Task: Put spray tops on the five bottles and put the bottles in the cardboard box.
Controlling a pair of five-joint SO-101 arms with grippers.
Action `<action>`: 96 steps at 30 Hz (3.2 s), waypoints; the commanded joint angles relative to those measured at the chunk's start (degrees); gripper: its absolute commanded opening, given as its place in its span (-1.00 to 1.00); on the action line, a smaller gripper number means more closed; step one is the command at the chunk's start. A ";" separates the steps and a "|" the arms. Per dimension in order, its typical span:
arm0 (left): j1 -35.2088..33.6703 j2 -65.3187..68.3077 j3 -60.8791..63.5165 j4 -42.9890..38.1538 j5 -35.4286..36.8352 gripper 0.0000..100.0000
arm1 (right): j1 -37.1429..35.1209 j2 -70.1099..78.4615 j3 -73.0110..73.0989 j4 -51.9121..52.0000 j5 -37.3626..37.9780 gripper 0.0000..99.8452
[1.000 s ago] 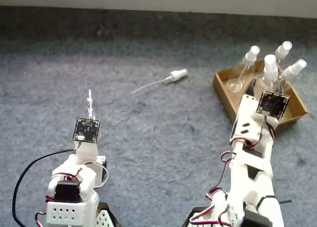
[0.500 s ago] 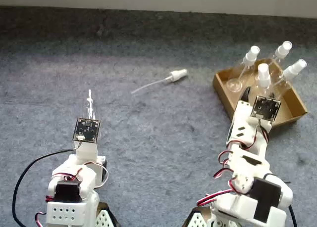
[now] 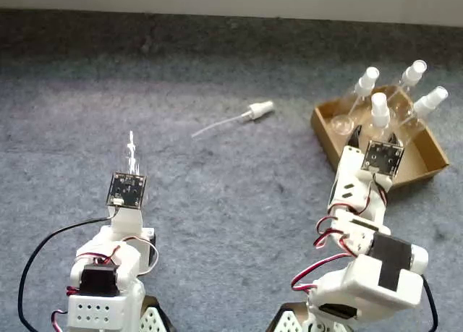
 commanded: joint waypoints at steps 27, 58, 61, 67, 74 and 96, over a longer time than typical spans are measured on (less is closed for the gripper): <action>0.92 -0.48 1.27 -0.79 -0.09 -0.99 | -4.97 12.53 -15.96 -1.36 -10.46 -0.79; 0.92 -0.48 1.27 -1.05 -0.09 -0.99 | -5.93 12.09 -11.65 -1.63 -5.80 -0.40; 0.92 -0.48 1.27 -1.05 -0.09 -0.99 | -6.02 12.00 -10.86 -1.54 -5.80 -0.40; 0.92 -0.48 1.27 -1.05 -0.09 -0.99 | -6.20 6.90 -5.93 -1.45 -5.71 -0.40; 0.92 -0.48 1.27 -1.05 -0.09 -0.99 | -6.20 -3.65 2.24 -1.36 -5.71 -0.40; 0.57 -0.48 1.27 -0.79 -0.18 -0.99 | -8.31 -55.96 2.59 71.08 0.62 -0.40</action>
